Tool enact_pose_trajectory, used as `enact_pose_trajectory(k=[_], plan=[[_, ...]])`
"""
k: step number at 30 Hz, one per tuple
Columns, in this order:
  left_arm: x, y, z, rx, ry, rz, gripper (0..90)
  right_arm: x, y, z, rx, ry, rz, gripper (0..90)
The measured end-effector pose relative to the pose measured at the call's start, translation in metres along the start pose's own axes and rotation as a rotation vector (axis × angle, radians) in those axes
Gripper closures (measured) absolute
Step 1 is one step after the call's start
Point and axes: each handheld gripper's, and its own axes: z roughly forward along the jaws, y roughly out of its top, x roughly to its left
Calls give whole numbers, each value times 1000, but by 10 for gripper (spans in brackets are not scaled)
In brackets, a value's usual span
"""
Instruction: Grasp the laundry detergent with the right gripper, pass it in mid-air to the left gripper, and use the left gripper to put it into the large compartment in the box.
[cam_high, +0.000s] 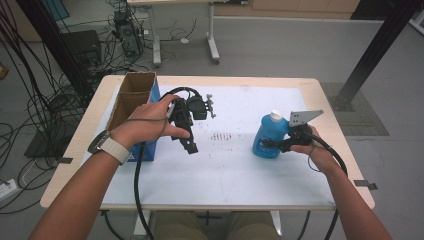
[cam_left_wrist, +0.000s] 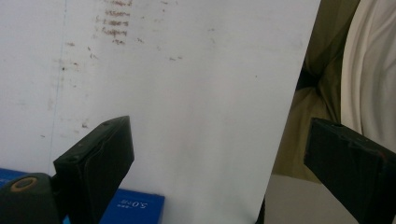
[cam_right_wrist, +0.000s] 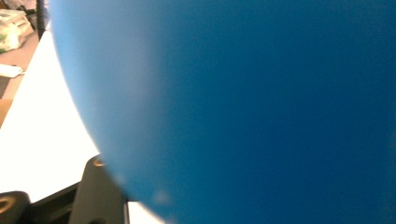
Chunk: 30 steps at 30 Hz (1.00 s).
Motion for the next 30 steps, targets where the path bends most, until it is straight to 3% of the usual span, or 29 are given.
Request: enact_pose_trajectory(k=[9, 30], plan=[[-1, 1, 0, 1, 1, 2, 88, 1, -3, 0, -24, 0, -3, 423], [0, 0, 0, -2, -1, 0, 90, 1, -3, 0, -20, 1, 2, 428]])
